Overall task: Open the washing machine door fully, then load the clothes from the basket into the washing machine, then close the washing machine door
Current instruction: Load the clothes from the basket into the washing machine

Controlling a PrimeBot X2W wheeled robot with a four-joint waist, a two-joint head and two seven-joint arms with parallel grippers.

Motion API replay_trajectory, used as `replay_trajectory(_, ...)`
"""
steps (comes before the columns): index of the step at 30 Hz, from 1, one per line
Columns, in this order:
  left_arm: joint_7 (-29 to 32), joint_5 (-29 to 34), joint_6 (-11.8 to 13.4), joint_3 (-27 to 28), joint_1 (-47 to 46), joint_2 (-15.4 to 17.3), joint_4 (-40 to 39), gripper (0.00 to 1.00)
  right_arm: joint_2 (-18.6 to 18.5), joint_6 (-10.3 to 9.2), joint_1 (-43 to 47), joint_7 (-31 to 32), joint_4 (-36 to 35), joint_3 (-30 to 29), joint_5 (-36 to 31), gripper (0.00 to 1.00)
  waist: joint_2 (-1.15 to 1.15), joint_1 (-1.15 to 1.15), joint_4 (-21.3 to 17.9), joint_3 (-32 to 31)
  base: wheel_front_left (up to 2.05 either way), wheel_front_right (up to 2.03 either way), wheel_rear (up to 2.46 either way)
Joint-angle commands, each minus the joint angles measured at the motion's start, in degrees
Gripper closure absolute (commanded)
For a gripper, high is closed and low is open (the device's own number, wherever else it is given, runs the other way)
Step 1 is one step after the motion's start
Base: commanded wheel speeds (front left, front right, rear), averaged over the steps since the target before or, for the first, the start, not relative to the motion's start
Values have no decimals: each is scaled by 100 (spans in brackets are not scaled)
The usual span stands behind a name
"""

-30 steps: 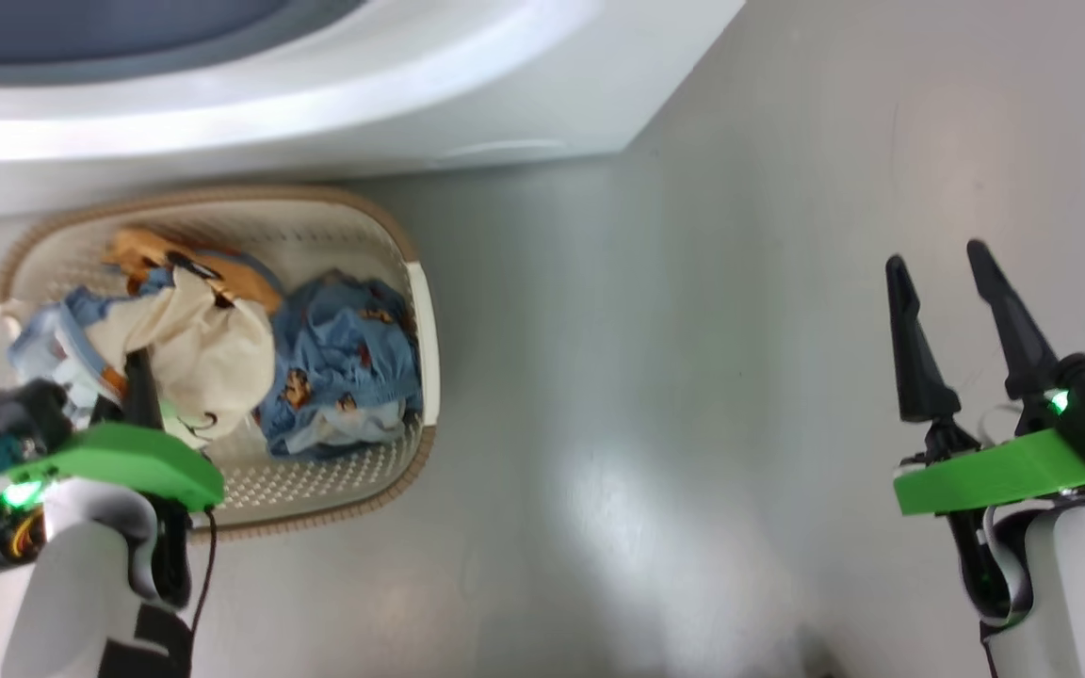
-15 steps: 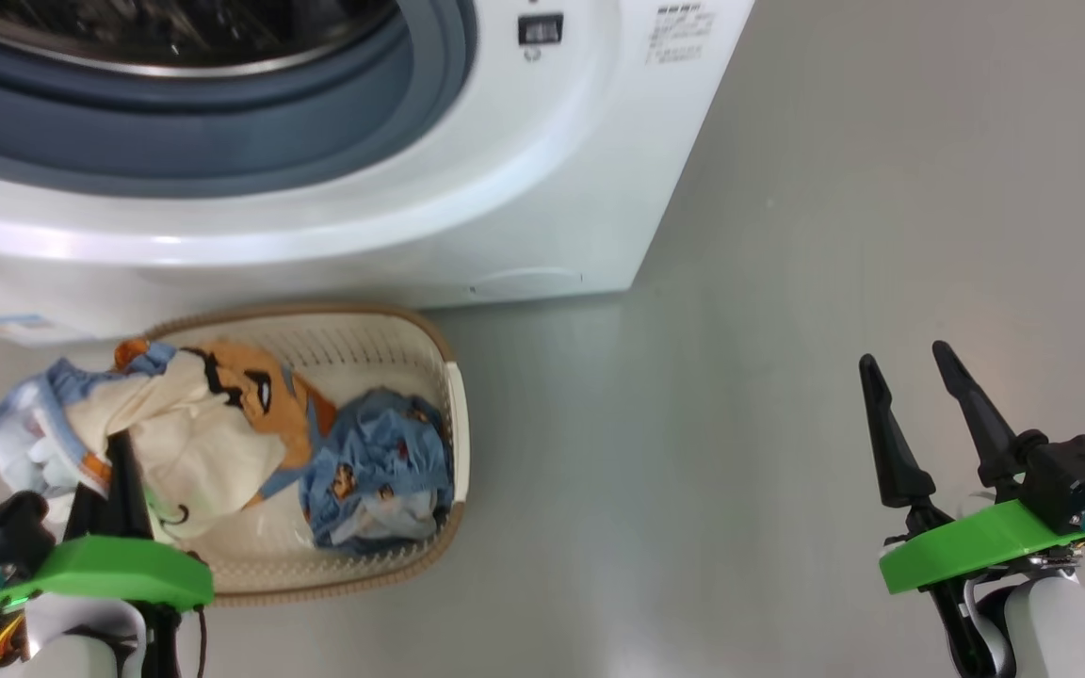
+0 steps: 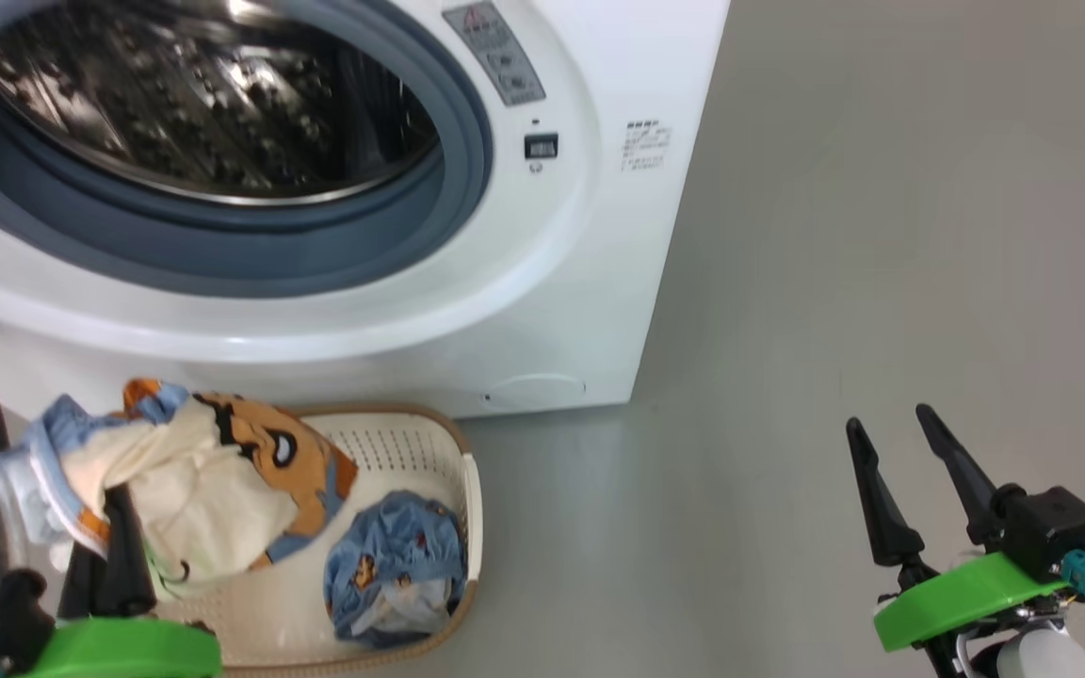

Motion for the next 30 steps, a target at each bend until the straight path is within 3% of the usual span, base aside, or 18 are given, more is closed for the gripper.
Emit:
replay_trajectory(1,-37,-12,41,160,40,124,-222,100,-39,9,56,-27,-138,129,-14,0,0,0,-18,-346,0,0,0)
replay_trajectory(16,-37,-50,310,103,1180,124,-950,100,-12,9,505,-27,-156,67,-158,0,0,0,-47,-1150,0,0,0)
replay_trajectory(30,-37,-96,397,34,1412,124,-1104,100,28,9,649,-27,-180,18,-166,0,0,0,-45,-1224,0,0,0)
